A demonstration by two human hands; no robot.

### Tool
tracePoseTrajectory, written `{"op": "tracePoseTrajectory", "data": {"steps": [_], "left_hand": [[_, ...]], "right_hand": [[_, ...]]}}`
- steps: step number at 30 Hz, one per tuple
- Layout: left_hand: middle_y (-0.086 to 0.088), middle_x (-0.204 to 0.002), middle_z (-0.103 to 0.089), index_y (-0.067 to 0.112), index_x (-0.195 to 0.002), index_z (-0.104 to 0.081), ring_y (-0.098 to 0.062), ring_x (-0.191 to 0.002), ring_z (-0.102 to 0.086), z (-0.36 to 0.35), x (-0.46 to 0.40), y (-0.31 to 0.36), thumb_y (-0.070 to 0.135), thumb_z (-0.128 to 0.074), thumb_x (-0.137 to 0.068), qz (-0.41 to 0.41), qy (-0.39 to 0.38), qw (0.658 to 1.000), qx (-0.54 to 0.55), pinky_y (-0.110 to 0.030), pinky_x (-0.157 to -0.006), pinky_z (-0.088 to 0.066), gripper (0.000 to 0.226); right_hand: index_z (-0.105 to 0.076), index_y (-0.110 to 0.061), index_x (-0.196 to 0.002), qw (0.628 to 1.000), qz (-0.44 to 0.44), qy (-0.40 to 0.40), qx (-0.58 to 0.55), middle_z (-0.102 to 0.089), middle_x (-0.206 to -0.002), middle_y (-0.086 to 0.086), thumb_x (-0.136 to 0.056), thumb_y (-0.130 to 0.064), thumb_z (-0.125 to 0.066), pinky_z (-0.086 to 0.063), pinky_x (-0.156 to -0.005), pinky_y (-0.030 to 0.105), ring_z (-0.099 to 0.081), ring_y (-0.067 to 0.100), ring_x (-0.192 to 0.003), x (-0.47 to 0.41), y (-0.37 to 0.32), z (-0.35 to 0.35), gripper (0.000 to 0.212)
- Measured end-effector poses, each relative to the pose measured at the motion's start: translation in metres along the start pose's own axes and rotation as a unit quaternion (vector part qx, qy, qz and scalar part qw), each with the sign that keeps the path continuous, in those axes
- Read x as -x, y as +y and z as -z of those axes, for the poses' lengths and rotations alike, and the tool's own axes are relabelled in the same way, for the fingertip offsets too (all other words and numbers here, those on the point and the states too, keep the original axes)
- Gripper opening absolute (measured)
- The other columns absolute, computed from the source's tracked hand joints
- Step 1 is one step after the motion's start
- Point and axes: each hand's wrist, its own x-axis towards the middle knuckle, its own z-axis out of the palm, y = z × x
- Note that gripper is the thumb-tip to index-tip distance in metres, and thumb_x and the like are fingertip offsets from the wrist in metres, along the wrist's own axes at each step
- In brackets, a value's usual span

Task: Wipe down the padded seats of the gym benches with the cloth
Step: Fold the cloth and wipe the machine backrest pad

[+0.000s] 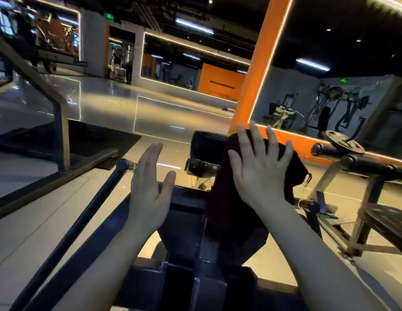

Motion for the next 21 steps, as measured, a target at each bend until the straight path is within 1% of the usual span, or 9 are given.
{"op": "tracePoseTrajectory", "data": {"steps": [2, 4, 7, 9, 12, 14, 16, 18, 21], "left_hand": [[0.024, -0.149, -0.020, 0.046, -0.144, -0.017, 0.006, -0.140, -0.017, -0.002, -0.002, 0.000, 0.049, -0.039, -0.095, -0.003, 0.006, 1.000, 0.012, -0.035, -0.114, -0.023, 0.054], [0.025, -0.148, -0.019, 0.046, -0.144, -0.017, 0.010, -0.139, -0.016, -0.003, -0.002, 0.000, 0.049, -0.039, -0.095, 0.000, 0.013, 1.000, 0.018, -0.030, -0.112, -0.024, 0.053], [0.018, -0.149, -0.023, 0.038, -0.145, -0.020, 0.003, -0.140, -0.021, -0.002, -0.003, 0.003, 0.037, -0.040, -0.098, 0.002, 0.019, 1.000, 0.014, -0.026, -0.111, -0.023, 0.051], [0.016, -0.147, -0.024, 0.035, -0.144, -0.021, -0.001, -0.139, -0.024, 0.000, -0.004, 0.009, 0.033, -0.041, -0.097, 0.008, 0.019, 1.000, 0.010, -0.027, -0.111, -0.024, 0.051], [0.018, -0.145, -0.023, 0.036, -0.144, -0.021, 0.003, -0.135, -0.023, -0.001, -0.004, 0.018, 0.033, -0.040, -0.098, 0.006, 0.015, 1.000, 0.012, -0.029, -0.109, -0.025, 0.050], [0.017, -0.146, -0.023, 0.036, -0.144, -0.020, 0.000, -0.136, -0.025, -0.002, -0.002, 0.022, 0.032, -0.037, -0.100, -0.003, 0.012, 1.000, 0.012, -0.034, -0.110, -0.027, 0.048], [0.015, -0.146, -0.024, 0.035, -0.145, -0.021, -0.002, -0.137, -0.025, -0.002, -0.001, 0.023, 0.031, -0.036, -0.100, -0.007, 0.007, 1.000, 0.010, -0.035, -0.111, -0.027, 0.047], [0.015, -0.147, -0.024, 0.034, -0.145, -0.021, 0.001, -0.136, -0.023, -0.001, 0.000, 0.022, 0.033, -0.037, -0.099, 0.003, 0.005, 1.000, 0.011, -0.030, -0.111, -0.025, 0.048], [0.014, -0.147, -0.025, 0.035, -0.143, -0.021, 0.003, -0.133, -0.023, -0.005, -0.002, 0.023, 0.038, -0.034, -0.098, 0.031, -0.002, 0.999, 0.021, -0.028, -0.109, -0.025, 0.047]], "right_hand": [[-0.040, -0.024, -0.147, 0.999, 0.032, -0.003, -0.002, -0.040, -0.152, 0.007, -0.100, -0.050, -0.023, -0.018, -0.110, 0.062, -0.034, 0.035, -0.140, -0.016, -0.026, -0.001, 0.057], [-0.044, -0.024, -0.144, 0.998, 0.064, -0.006, 0.012, -0.043, -0.151, 0.007, -0.099, -0.049, -0.031, -0.026, -0.108, 0.061, -0.037, 0.033, -0.139, -0.030, -0.053, -0.004, 0.054], [-0.051, -0.024, -0.138, 0.998, 0.051, -0.028, 0.021, -0.043, -0.150, 0.007, -0.097, -0.045, -0.046, -0.030, -0.107, 0.059, -0.036, 0.032, -0.140, -0.041, -0.077, -0.008, 0.047], [-0.053, -0.025, -0.136, 0.998, 0.051, -0.040, 0.010, -0.042, -0.151, 0.006, -0.097, -0.044, -0.048, -0.028, -0.108, 0.058, -0.034, 0.031, -0.141, -0.043, -0.078, -0.005, 0.044], [-0.046, -0.027, -0.142, 0.990, 0.118, -0.070, -0.020, -0.031, -0.157, 0.004, -0.100, -0.045, -0.044, -0.020, -0.113, 0.056, -0.023, 0.030, -0.146, -0.040, -0.062, 0.003, 0.046], [-0.036, -0.030, -0.148, 0.984, 0.150, -0.089, -0.035, -0.027, -0.159, 0.004, -0.101, -0.048, -0.038, -0.011, -0.117, 0.055, -0.018, 0.028, -0.148, -0.035, -0.043, 0.009, 0.051], [-0.028, -0.032, -0.152, 0.984, 0.153, -0.087, -0.026, -0.029, -0.158, 0.005, -0.101, -0.052, -0.027, -0.007, -0.117, 0.054, -0.021, 0.028, -0.147, -0.026, -0.021, 0.013, 0.055], [-0.022, -0.033, -0.153, 0.987, 0.142, -0.075, -0.002, -0.031, -0.158, 0.006, -0.100, -0.051, -0.019, -0.006, -0.117, 0.052, -0.025, 0.029, -0.146, -0.015, 0.007, 0.014, 0.056], [-0.020, -0.033, -0.153, 0.992, 0.109, -0.053, 0.014, -0.033, -0.156, 0.008, -0.102, -0.048, -0.021, -0.005, -0.116, 0.052, -0.029, 0.031, -0.144, 0.001, 0.040, 0.015, 0.053]]}}
